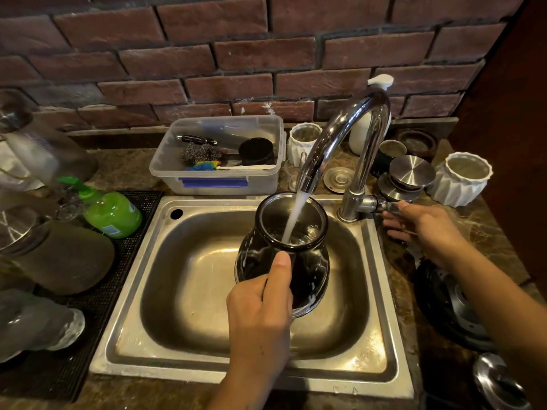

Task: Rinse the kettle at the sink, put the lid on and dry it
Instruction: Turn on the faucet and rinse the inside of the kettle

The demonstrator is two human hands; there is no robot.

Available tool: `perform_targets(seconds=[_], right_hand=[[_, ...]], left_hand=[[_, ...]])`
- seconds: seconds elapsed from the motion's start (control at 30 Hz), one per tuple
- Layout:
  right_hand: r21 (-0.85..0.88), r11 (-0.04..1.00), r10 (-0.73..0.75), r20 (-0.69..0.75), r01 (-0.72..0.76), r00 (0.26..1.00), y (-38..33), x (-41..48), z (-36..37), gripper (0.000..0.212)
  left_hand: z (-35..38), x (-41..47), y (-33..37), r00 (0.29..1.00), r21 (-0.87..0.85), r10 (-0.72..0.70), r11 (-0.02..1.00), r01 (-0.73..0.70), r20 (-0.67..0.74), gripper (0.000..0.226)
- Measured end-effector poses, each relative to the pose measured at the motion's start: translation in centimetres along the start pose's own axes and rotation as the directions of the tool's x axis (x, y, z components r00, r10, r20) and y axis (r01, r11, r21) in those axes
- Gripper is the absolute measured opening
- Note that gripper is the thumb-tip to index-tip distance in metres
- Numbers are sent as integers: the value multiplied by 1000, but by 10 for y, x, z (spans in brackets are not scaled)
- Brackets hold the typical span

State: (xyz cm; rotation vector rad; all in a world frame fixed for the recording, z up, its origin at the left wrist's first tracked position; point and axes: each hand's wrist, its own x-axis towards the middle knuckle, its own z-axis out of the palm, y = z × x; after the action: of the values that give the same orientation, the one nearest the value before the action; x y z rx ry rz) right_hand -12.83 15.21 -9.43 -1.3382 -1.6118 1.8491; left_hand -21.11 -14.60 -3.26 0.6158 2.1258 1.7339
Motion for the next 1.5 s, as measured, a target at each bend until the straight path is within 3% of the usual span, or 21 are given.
perform_targets(seconds=[0.1,0.13,0.17,0.23,0.27,0.33,0.37,0.43,0.57,0.63,0.67,0.73,0.83,0.87,0.9,0.97,1.5], right_hand=[[11,1000,1,0,-1,1000,0,0,0,21],[14,1000,2,-1,-2,1000,0,0,0,21],[16,1000,2,-1,-2,1000,1,0,0,21],[21,1000,1,-1,-1,1000,1,1,0,21],[22,1000,2,-2,-2,1000,1,1,1,20],[28,1000,5,-5,-5,1000,2,2,1,19],[34,999,6,-7,-6,1000,2,2,1,19],[49,999,11,-10,-11,1000,2,2,2,19],[79,997,26,-16,-24,1000,1,1,2,17],[84,996,24,-17,-23,1000,0,1,3,18],[85,996,23,-18,-21,1000,0,1,3,18],[88,996,20,-17,-18,1000,1,1,4,19],[101,995,26,-23,-23,999,3,3,3,19],[107,994,33,-24,-30,999,4,4,3,19],[113,993,41,-25,-38,999,5,5,1,19],[116,992,50,-19,-47,999,6,5,-2,19],[160,985,57,2,-56,998,14,18,-5,16]], left_hand=[[0,-2,-2,999,-62,-16,998,18,29,67],[-2,-1,-3,996,-11,74,997,-74,53,63],[-4,2,-2,976,113,202,971,-211,86,53],[-7,6,2,963,165,186,962,-219,195,24],[-8,4,0,952,142,214,958,-248,217,21],[-5,2,-5,967,59,222,971,-231,123,31],[-1,1,-5,990,27,141,990,-141,12,45],[0,-3,-2,999,-91,-41,995,39,-21,56],[-1,0,-8,981,125,193,973,-193,14,49],[-4,2,-3,975,108,193,973,-205,113,39],[-7,4,2,967,178,129,969,-170,221,28],[-7,4,3,957,372,220,886,-277,190,33],[-8,3,-6,921,289,338,877,-383,194,28],[-7,0,-9,935,210,312,916,-343,167,44],[-3,-4,-7,976,98,207,972,-213,72,69],[0,-6,-7,999,-100,-31,994,33,26,88],[3,-11,-6,997,-73,-75,995,74,-5,77]])
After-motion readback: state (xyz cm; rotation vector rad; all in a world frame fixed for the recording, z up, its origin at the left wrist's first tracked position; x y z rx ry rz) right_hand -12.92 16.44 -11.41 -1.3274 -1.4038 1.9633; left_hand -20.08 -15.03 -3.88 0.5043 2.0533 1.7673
